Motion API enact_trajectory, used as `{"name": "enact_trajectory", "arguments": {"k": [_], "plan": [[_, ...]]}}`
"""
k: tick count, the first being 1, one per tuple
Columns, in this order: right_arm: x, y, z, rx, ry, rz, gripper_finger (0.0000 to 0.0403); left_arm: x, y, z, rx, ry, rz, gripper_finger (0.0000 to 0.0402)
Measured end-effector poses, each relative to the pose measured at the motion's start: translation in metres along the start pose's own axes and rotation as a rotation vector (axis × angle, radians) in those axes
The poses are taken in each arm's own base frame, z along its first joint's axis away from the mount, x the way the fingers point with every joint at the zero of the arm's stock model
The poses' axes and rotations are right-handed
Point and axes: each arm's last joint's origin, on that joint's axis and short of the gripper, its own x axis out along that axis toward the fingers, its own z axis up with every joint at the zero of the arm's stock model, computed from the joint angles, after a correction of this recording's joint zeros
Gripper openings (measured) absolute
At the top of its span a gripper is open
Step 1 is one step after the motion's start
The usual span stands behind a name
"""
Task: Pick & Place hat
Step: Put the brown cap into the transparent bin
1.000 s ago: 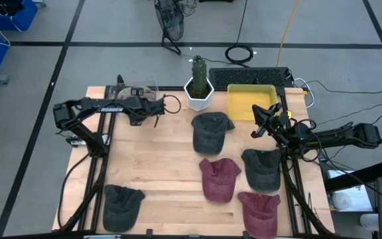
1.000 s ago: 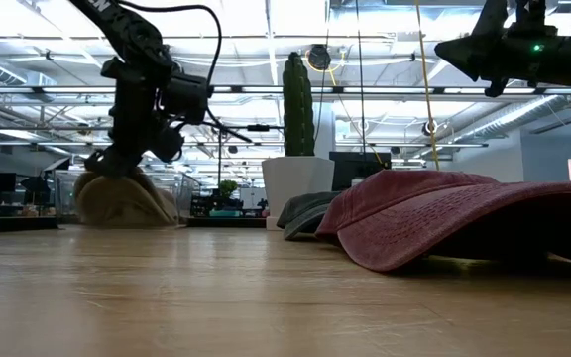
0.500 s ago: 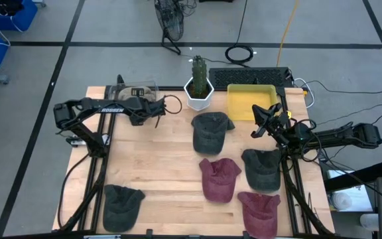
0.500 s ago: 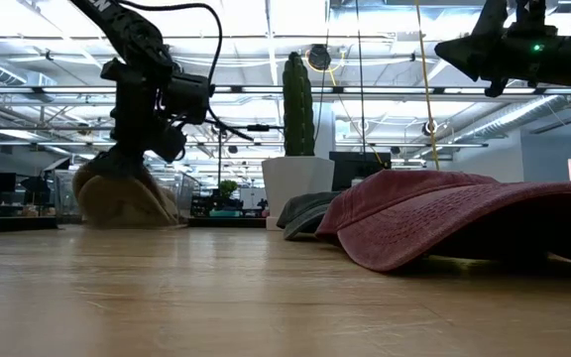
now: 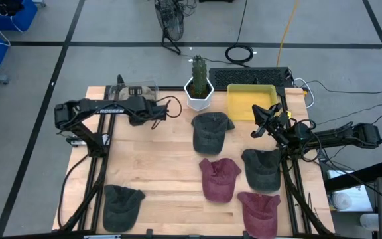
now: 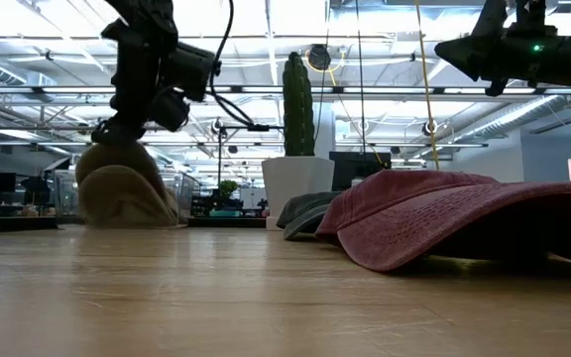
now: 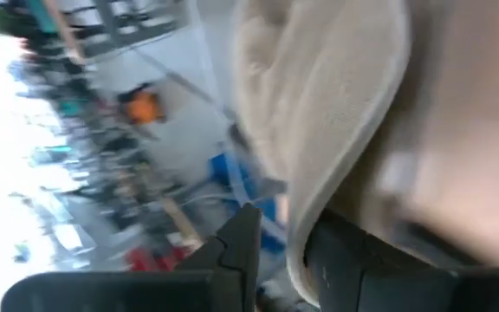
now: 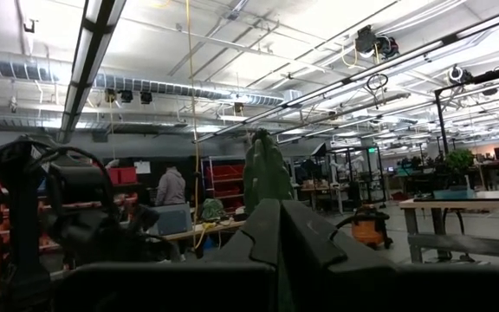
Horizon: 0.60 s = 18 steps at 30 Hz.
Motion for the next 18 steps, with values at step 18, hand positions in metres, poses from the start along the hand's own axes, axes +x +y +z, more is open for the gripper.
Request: {"name": "enact_trajectory", "arguments": {"k": [18], "plan": [[0.0,0.0,0.0,0.016,0.0,0.001,0.0004,-0.018,-0.014,0.003,-0.054,-0.073,-0.097,0.0093]]}}
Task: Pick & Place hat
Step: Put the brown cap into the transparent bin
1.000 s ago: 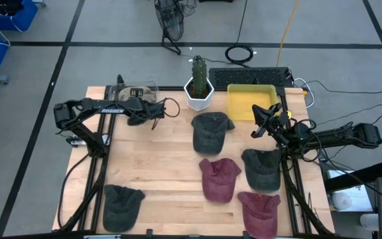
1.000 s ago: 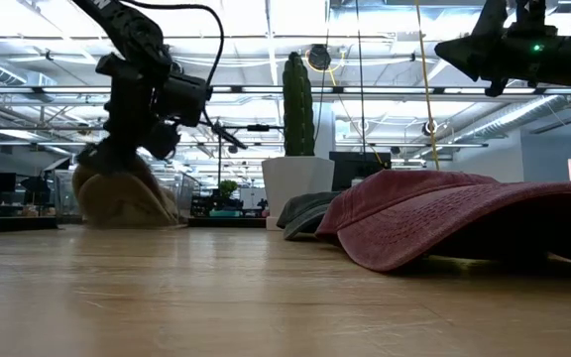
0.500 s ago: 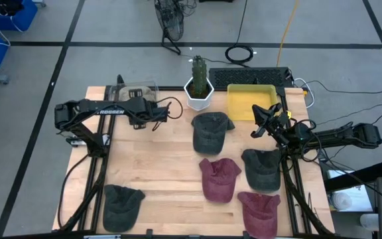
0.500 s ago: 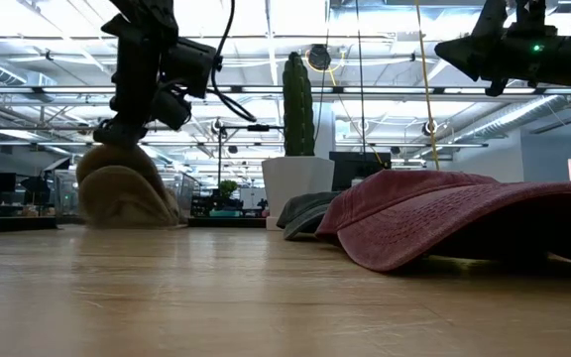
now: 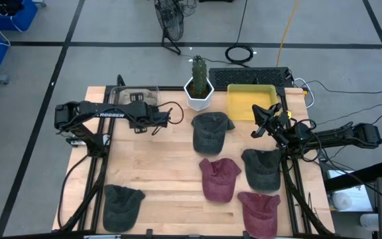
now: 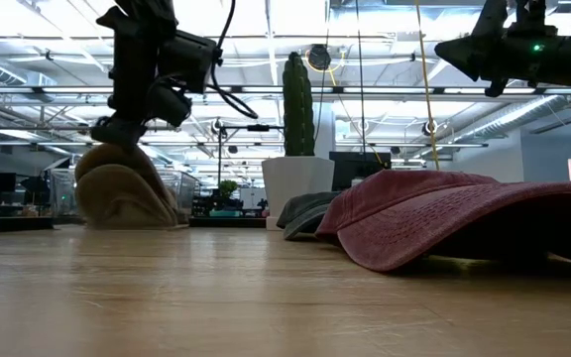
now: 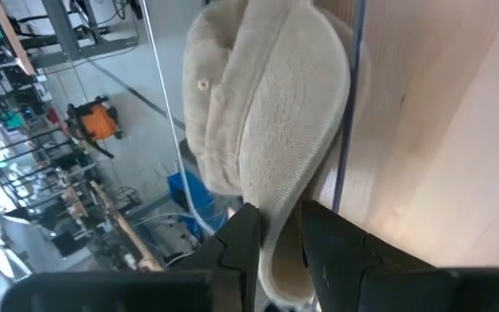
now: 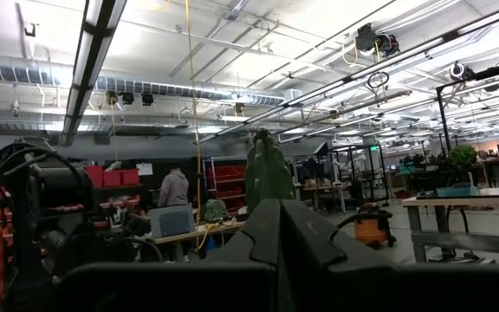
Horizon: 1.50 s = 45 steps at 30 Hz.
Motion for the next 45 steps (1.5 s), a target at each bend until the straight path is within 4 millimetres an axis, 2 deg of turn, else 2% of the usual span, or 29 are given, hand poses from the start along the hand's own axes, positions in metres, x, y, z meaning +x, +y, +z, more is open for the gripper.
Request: {"name": "enact_trajectory", "arguments": {"k": [9,12,15,22,25,28,33,37,40,42,45], "plan": [[0.0,0.0,0.0,0.009,0.0,0.0,0.0004,0.005,0.004,0.002,-0.07,-0.003,-0.032,0.0093],[0.0,0.0,0.0,0.006,0.0,0.0,0.0004,0.006,0.004,0.002,-0.09,0.006,-0.062,0.0106],[0.0,0.0,0.0,0.006,0.0,0.0,0.0004,0.007,0.005,0.002,-0.124,0.008,-0.108,0.0147],[0.0,0.0,0.0,0.004,0.0,0.001,0.0004,0.006,0.004,-0.002,-0.128,0.045,-0.11,0.0276],[0.0,0.0,0.0,0.0,0.0,0.001,0.0004,-0.006,0.005,-0.006,-0.102,0.061,-0.102,0.0305],[0.0,0.0,0.0,0.0,0.0,0.001,0.0004,-0.023,0.012,-0.005,-0.108,0.035,-0.091,0.0313],[0.0,0.0,0.0,0.0,0.001,0.001,0.0004,-0.06,0.038,-0.012,-0.198,-0.117,0.019,0.0286],[0.0,0.0,-0.001,0.008,0.008,0.002,0.0004,-0.069,0.068,-0.022,-0.429,-0.241,0.125,0.0234],[0.0,0.0,-0.001,0.026,0.01,0.002,0.0004,-0.054,0.093,-0.03,-0.647,-0.282,-0.056,0.0183],[0.0,0.0,-0.001,0.041,0.013,0.004,0.0004,-0.035,0.106,-0.035,-0.778,-0.266,-0.229,0.0147],[0.0,0.0,-0.002,0.066,0.018,0.006,0.0004,-0.008,0.12,-0.044,-0.886,-0.189,-0.394,0.0095]]}}
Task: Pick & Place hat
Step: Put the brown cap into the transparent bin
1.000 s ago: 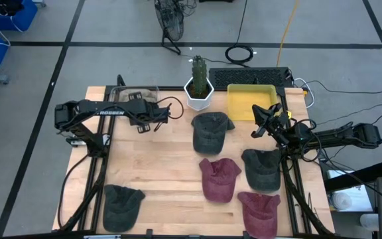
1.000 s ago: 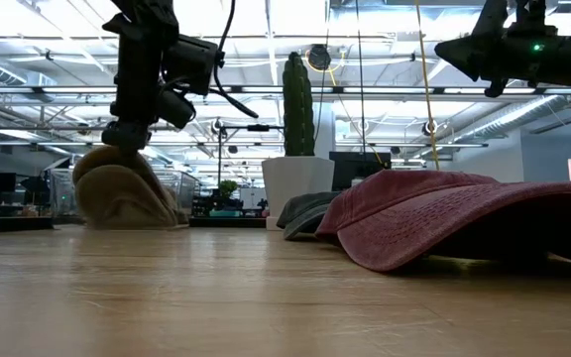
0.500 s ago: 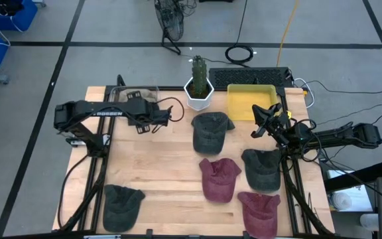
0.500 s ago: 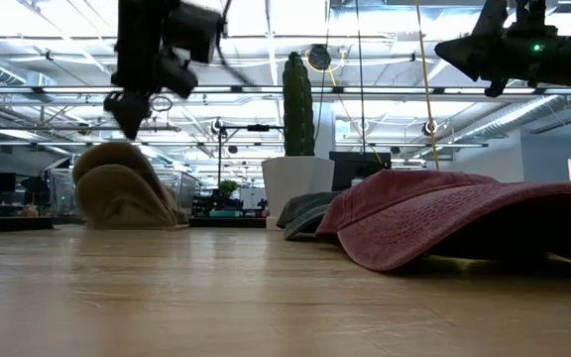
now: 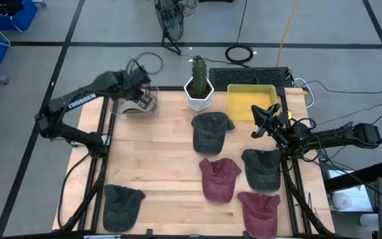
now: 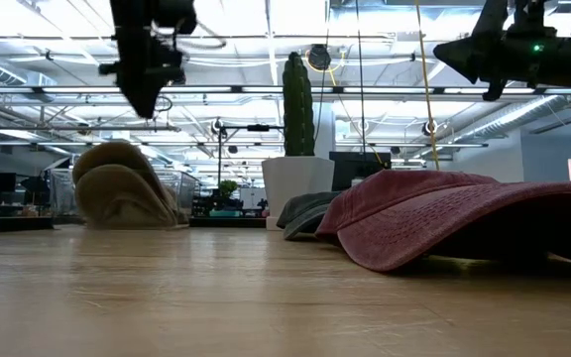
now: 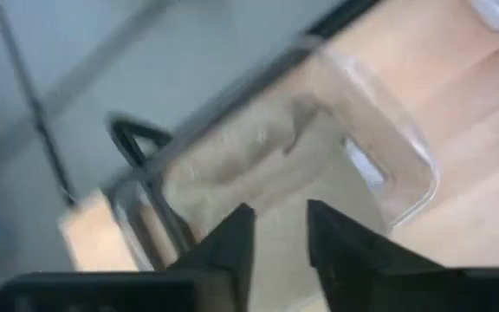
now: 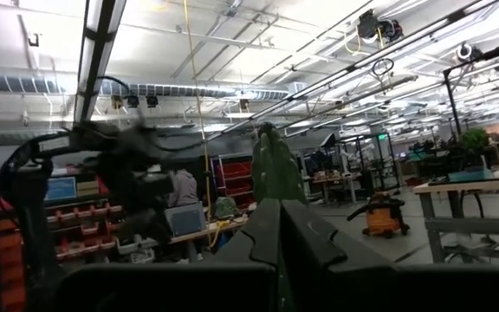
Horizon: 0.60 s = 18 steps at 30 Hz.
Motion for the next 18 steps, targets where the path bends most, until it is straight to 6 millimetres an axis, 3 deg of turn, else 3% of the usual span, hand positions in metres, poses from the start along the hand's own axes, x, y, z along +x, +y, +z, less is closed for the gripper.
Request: {"name": "enact_trajectory", "arguments": {"k": [6,11,18], "plan": [[0.0,0.0,-0.001,-0.003,0.008,0.001,0.0004,0.03,0.028,-0.001,-0.124,0.156,-0.14,0.0009],[0.0,0.0,-0.001,-0.005,0.009,0.0,0.0004,0.056,0.032,0.0,-0.131,0.24,-0.172,0.0016],[0.0,0.0,-0.001,-0.011,0.01,-0.001,0.0004,0.104,0.017,0.005,-0.065,0.341,-0.208,0.0005]]}}
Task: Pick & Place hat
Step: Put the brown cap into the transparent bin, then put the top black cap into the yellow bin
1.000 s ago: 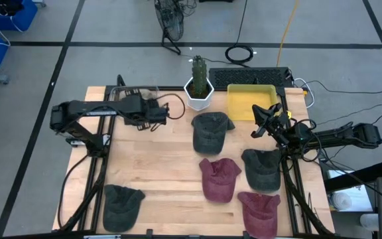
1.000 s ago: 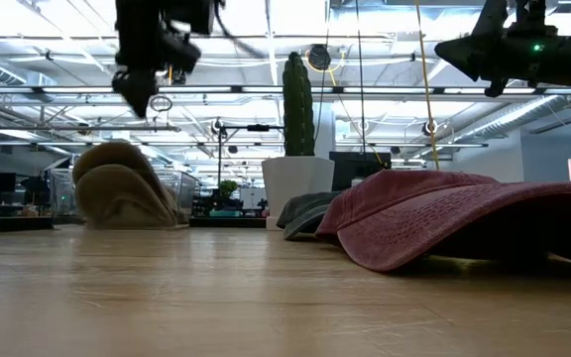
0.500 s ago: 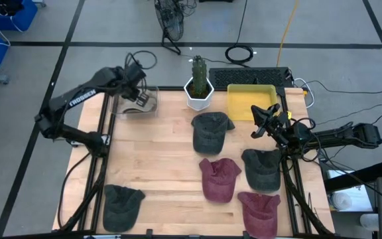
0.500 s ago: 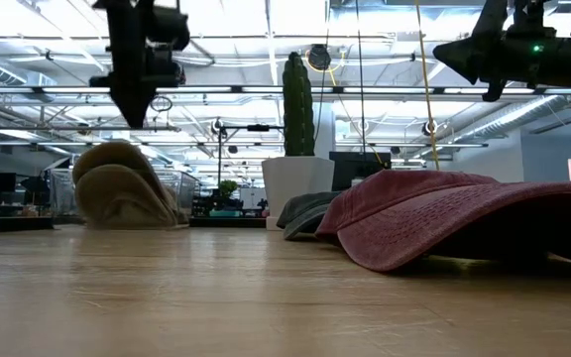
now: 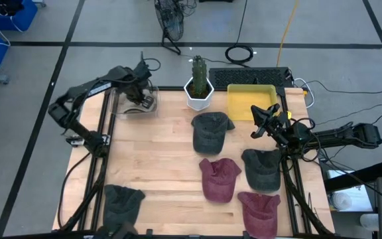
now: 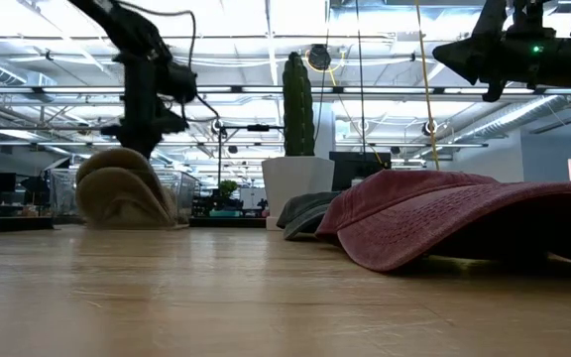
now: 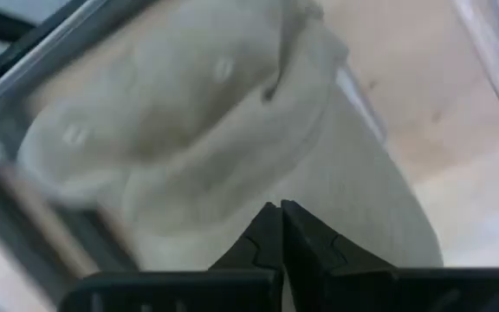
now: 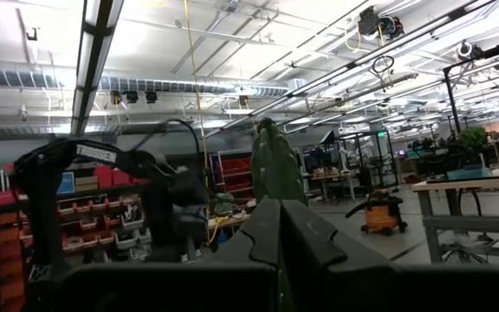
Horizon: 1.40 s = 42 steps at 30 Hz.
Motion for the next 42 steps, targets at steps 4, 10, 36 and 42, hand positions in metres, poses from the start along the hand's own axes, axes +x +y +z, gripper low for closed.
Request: {"name": "enact_trajectory", "arguments": {"k": [4,10,36,42], "plan": [[0.0,0.0,-0.001,-0.006,0.009,0.0,0.0004,0.025,-0.001,0.01,0.031,0.057,0.019,0.0011],[0.0,0.0,-0.001,-0.034,0.013,0.0,0.0004,0.043,-0.001,0.015,0.067,0.11,0.045,0.0013],[0.0,0.0,-0.001,-0.057,0.005,-0.008,0.0004,-0.04,-0.01,-0.002,0.102,-0.214,0.179,0.0032],[0.0,0.0,0.0,-0.05,0.002,-0.008,0.0004,-0.082,-0.026,-0.033,0.1,-0.372,0.054,0.0033]]}}
